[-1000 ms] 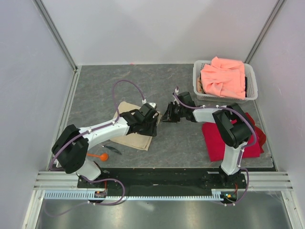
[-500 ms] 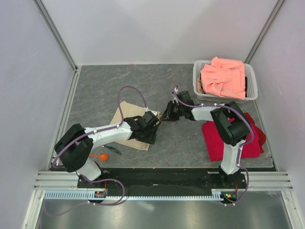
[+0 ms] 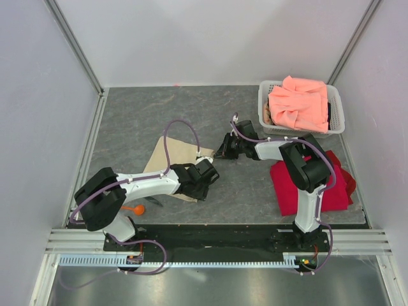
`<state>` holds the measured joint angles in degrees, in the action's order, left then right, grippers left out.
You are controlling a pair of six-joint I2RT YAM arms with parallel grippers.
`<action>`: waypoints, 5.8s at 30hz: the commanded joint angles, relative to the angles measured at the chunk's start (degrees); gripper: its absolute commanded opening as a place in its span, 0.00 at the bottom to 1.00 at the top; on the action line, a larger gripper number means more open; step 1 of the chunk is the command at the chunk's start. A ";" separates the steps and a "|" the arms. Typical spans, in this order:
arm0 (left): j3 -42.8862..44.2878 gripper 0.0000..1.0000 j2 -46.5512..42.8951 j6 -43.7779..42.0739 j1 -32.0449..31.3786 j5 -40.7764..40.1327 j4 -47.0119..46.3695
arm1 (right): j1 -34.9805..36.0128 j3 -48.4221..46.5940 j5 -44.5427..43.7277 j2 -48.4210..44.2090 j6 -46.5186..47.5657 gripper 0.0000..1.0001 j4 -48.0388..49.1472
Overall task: Fold the napkin into a case and place the utensils inside
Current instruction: Move the lower triangle-folded napkin to the center of the board, then pick up the lower triangle-folded napkin from the center of the board.
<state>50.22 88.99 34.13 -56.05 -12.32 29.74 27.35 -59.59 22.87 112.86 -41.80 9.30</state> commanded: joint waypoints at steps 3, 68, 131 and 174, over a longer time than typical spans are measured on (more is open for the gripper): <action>-2.22 0.54 -1.28 3.84 -1.51 -5.00 1.99 | -0.28 -0.88 -4.77 3.42 0.23 0.05 -0.95; 8.66 0.44 -8.66 3.40 11.91 17.22 -4.24 | 2.87 5.80 2.79 -7.82 6.55 0.55 -4.29; -1.61 0.43 -20.61 1.47 38.65 32.53 -6.89 | 4.46 9.14 -17.95 -19.08 17.81 0.54 -23.37; -3.99 0.43 -21.40 2.43 40.50 36.13 -9.08 | 4.99 8.44 -16.79 -23.64 18.51 0.02 -24.41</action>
<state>46.46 69.19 37.39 -15.84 22.74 22.35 32.05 -49.54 10.02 92.99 -23.86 -12.12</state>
